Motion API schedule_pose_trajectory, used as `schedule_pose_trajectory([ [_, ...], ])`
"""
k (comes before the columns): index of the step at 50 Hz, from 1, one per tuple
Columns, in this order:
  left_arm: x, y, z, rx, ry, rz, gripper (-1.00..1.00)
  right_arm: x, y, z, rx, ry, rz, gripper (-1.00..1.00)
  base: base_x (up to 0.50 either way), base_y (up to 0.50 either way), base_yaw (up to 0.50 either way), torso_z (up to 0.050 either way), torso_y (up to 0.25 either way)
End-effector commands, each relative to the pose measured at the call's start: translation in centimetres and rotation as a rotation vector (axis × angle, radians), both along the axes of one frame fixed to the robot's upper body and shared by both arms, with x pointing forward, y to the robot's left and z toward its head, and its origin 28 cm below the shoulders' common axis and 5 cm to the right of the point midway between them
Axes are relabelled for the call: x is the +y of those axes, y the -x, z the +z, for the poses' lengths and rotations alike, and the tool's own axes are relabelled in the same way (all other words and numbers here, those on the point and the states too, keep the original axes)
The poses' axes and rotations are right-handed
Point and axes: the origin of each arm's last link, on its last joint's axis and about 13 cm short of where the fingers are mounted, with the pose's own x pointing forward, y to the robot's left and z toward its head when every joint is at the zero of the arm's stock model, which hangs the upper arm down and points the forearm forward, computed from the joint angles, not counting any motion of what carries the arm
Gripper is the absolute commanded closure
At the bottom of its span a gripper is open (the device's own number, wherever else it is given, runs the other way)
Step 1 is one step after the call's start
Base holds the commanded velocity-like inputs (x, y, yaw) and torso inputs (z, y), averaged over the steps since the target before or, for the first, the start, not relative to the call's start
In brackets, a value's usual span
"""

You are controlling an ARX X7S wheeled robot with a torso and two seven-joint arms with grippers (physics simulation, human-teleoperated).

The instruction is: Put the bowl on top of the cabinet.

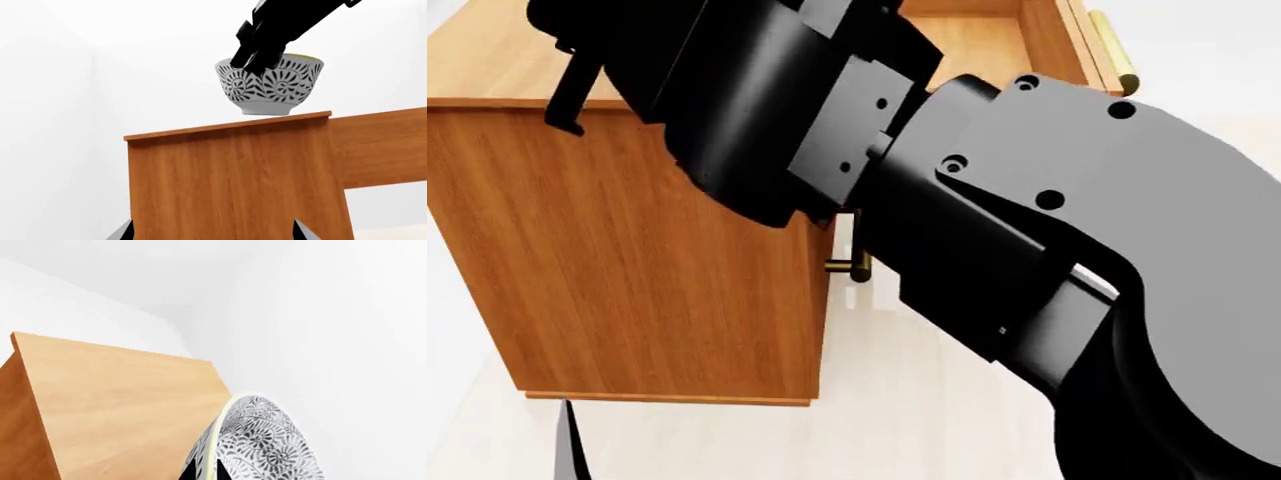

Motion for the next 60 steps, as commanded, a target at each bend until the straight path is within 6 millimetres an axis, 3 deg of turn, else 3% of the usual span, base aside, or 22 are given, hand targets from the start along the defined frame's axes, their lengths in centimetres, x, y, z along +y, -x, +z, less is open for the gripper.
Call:
schedule_pose_trajectory([
  [1, 0.0, 0.1, 0.1, -0.021, -0.003, -0.004, -1.0, 0.2, -0.2, -1.4, -0.001, 0.138, 0.02, 1.0, 0.0, 0.0, 0.0, 0.0, 0.0],
  [28, -0.1, 0.1, -0.3, -0.011, -0.007, -0.011, -1.0, -0.5, -1.0, -2.1, -0.002, 0.167, -0.004, 1.0, 0.0, 0.0, 0.0, 0.0, 0.0],
  [29, -0.1, 0.1, -0.3, -0.011, -0.007, -0.011, -1.0, -0.5, -1.0, -1.7, -0.012, 0.161, -0.01, -1.0, 0.0, 0.0, 0.0, 0.0, 0.0],
  [40, -0.2, 0.1, -0.4, -0.008, -0.006, -0.015, -1.0, -0.9, 0.2, 3.2, -0.089, 0.192, -0.017, -1.0, 0.0, 0.0, 0.0, 0.0, 0.0],
  [46, -0.2, 0.2, -0.4, -0.006, -0.006, -0.018, -1.0, -1.1, 1.5, 7.0, -0.116, 0.137, 0.0, -1.0, 0.0, 0.0, 0.0, 0.0, 0.0],
  [49, -0.2, 0.2, -0.4, -0.008, -0.006, -0.018, -1.0, -1.2, 1.5, 7.3, -0.12, 0.106, -0.005, -1.0, 0.0, 0.0, 0.0, 0.0, 0.0],
  [54, -0.2, 0.1, -0.6, 0.0, -0.007, -0.019, -1.0, -4.5, 0.7, 10.8, -0.2, -0.024, -0.11, -1.0, 0.0, 0.0, 0.0, 0.0, 0.0],
  [57, -0.3, 0.2, -0.6, 0.002, -0.009, -0.021, -1.0, -5.3, 0.7, 11.7, -0.2, -0.057, -0.13, -1.0, 0.0, 0.0, 0.0, 0.0, 0.0],
  [60, -0.3, 0.2, -0.7, 0.006, -0.014, -0.024, -1.0, -7.5, 0.6, 12.5, -0.216, -0.08, -0.204, -1.0, 0.0, 0.0, 0.0, 0.0, 0.0],
])
